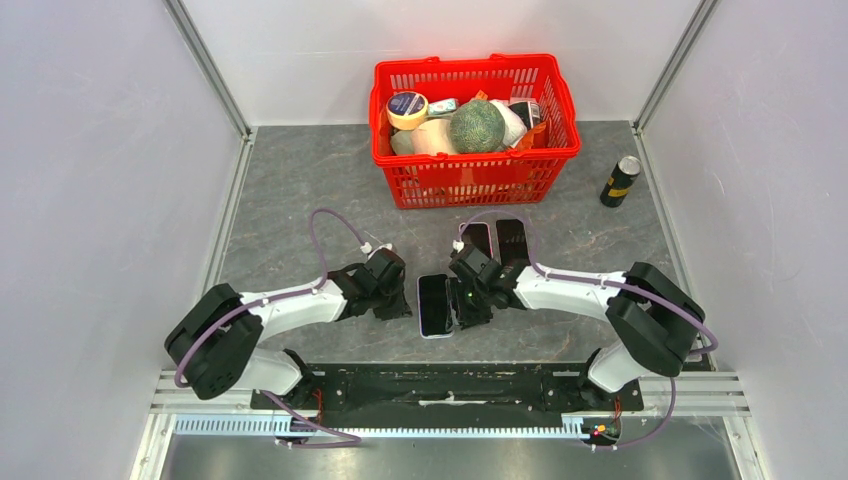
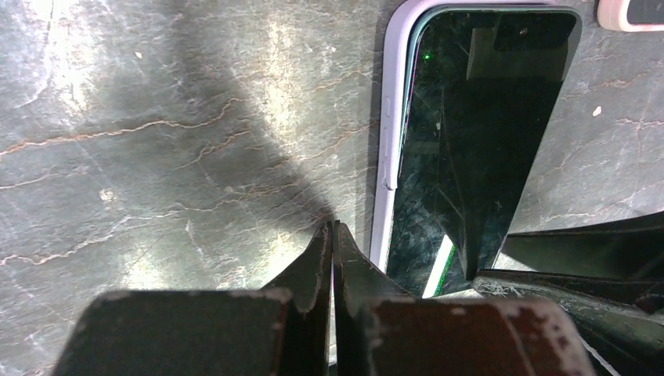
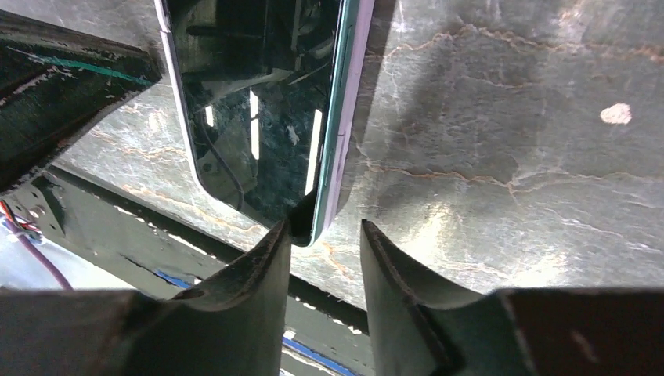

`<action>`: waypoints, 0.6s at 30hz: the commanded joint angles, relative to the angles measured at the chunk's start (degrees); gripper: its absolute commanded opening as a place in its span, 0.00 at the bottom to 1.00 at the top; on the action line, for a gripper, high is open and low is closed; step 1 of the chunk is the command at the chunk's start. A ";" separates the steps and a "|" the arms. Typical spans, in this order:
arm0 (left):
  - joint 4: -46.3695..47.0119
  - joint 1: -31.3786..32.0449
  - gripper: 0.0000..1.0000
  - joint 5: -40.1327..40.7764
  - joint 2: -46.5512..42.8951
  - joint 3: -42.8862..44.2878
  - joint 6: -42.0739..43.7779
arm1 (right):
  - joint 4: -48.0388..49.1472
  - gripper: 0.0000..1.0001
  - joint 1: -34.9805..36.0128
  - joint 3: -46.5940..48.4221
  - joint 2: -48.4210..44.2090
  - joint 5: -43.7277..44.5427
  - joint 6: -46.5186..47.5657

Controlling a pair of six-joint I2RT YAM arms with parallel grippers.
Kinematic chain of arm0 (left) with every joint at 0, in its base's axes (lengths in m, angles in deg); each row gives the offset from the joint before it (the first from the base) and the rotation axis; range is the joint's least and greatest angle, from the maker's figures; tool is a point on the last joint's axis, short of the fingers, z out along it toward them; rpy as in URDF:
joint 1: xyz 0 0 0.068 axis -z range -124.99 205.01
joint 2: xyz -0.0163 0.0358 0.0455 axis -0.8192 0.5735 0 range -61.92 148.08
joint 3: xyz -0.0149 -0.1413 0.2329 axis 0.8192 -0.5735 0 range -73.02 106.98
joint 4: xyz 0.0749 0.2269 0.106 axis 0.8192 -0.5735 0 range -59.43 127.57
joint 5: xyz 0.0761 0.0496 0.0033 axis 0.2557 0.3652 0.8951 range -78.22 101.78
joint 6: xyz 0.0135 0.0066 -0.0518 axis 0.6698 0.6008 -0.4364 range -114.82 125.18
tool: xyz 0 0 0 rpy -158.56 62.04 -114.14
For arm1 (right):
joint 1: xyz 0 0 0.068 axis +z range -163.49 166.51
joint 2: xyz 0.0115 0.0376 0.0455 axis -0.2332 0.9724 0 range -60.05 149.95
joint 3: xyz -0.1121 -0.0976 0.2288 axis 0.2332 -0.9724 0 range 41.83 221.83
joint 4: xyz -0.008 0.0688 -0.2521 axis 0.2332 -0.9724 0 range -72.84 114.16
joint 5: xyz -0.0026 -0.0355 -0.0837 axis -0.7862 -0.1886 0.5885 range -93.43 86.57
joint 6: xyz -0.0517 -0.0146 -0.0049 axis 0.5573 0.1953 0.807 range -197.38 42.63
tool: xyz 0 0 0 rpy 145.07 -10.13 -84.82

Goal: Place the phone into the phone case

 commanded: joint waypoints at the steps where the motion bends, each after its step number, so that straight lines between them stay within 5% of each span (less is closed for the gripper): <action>1: 2.26 0.54 0.03 0.69 0.63 0.82 -1.59 | 2.13 0.41 1.04 -0.55 -1.18 2.58 -2.52; 18: 3.45 0.89 0.02 0.36 3.15 1.72 -1.50 | 0.94 0.01 5.68 0.44 3.84 8.56 -3.23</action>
